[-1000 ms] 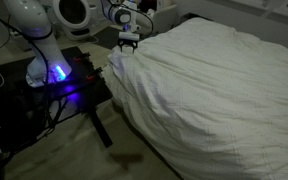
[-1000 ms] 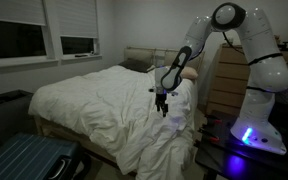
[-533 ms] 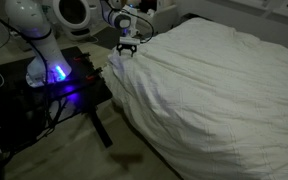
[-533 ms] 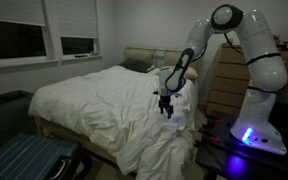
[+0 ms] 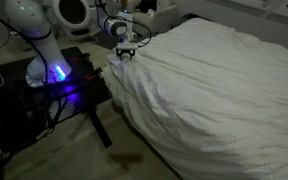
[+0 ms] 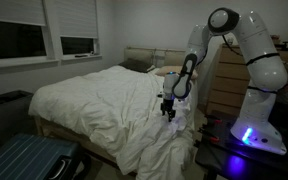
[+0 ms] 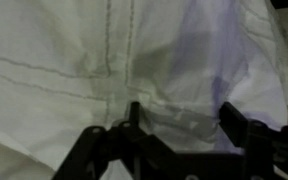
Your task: Spread the bed fully
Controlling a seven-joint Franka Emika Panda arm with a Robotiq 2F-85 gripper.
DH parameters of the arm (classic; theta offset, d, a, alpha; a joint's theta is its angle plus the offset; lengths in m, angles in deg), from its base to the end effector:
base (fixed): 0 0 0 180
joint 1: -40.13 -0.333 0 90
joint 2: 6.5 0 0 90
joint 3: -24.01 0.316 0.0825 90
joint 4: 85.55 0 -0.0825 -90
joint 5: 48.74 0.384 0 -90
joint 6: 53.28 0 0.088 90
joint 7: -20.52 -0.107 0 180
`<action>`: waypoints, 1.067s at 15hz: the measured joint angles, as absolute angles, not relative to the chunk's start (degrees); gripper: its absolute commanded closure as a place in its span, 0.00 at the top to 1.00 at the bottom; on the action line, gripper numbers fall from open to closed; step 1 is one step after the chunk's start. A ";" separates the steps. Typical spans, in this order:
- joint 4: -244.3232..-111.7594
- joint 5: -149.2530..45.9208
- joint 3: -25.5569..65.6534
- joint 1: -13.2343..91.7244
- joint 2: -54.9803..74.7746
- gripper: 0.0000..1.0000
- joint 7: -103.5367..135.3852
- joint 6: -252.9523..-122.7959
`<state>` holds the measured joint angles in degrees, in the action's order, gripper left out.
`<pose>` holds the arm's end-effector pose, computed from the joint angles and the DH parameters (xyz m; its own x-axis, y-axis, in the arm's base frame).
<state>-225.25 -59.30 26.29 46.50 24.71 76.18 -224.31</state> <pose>0.4636 -0.0178 0.0879 0.4746 0.8802 -0.0052 0.8802 -0.4746 0.0078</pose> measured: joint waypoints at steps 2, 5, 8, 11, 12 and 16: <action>-225.59 -59.32 25.81 46.48 24.91 0.34 73.84 -225.97; -225.45 -59.32 25.70 46.36 24.91 0.12 70.19 -226.16; -224.36 -59.32 26.23 45.86 24.87 0.00 67.22 -223.66; -222.75 -59.34 27.62 45.56 23.80 0.01 66.78 -214.90; -222.61 -59.34 28.22 45.67 22.98 0.01 67.05 -211.78; -223.05 -58.98 30.25 47.05 18.32 0.01 71.23 -199.75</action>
<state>-223.05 -58.98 30.25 47.05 18.32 71.23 -199.75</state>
